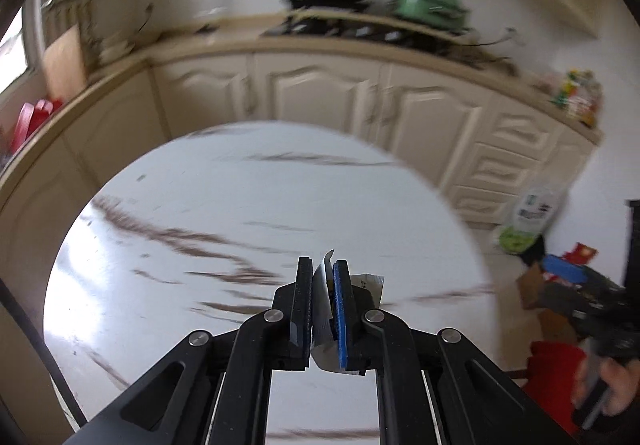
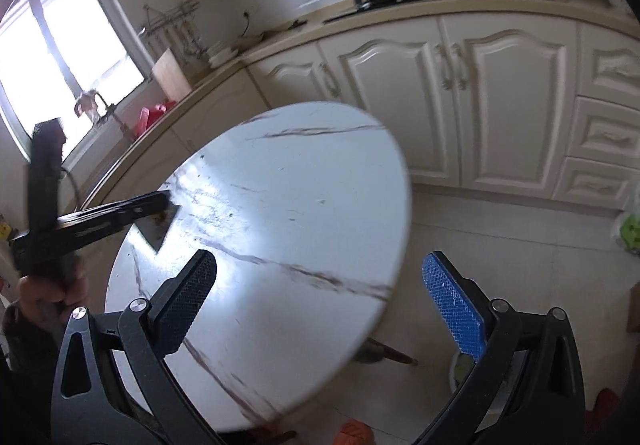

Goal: Collect trash
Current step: 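Carry the silver packet to the blue bucket and open the left tool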

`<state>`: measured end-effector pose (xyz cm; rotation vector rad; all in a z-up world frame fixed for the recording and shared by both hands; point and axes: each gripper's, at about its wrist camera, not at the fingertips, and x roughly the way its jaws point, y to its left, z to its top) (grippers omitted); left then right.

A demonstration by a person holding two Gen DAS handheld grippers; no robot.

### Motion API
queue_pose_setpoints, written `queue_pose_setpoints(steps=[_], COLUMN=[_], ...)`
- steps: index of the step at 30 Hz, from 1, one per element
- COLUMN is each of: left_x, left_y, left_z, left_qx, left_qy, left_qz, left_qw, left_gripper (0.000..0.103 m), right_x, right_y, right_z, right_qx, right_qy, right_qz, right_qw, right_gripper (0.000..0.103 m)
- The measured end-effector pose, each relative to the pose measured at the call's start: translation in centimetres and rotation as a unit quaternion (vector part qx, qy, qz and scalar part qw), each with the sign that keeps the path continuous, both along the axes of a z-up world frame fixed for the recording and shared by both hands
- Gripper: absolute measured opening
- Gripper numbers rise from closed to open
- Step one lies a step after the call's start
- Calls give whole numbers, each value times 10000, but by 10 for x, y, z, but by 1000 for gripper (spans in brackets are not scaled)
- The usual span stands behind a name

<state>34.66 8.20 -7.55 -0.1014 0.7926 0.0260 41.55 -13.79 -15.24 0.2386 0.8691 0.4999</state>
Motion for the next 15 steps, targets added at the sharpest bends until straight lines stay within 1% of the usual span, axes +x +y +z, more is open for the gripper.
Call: queue_pose_setpoints(steps=[3, 7, 8, 9, 10, 12, 13, 15], left_x=[-2, 9, 16, 22, 29, 47, 61, 84], left_y=[-61, -144, -163, -183, -200, -237, -247, -271], left_z=[10, -2, -10, -19, -30, -59, -71, -107], left_qx=[52, 17, 28, -39, -85, -65, -40, -43], left_qy=[-198, -193, -150, -98, -14, 189, 259, 546], left_qz=[-494, -1114, -1276, -1420, -1558, -1763, -1814, -1940], left_qw=[9986, 9936, 9917, 9898, 9877, 9841, 9831, 9795], left_gripper=[6, 6, 6, 6, 6, 6, 6, 6], right_x=[-18, -41, -46, -50, -55, -61, -63, -65], right_y=[-40, -97, -113, -125, -141, -165, -178, -203], right_z=[-1, -18, -26, -34, -47, -70, -86, -124], right_qx=[-14, -29, -60, -109, -178, -219, -253, -333], right_qy=[-22, 87, 131, 183, 276, 448, 555, 838], right_qz=[-317, -787, -911, -1009, -1141, -1360, -1477, -1717], right_qw=[9995, 9969, 9957, 9947, 9929, 9895, 9872, 9810], right_gripper=[103, 103, 103, 103, 103, 103, 103, 103])
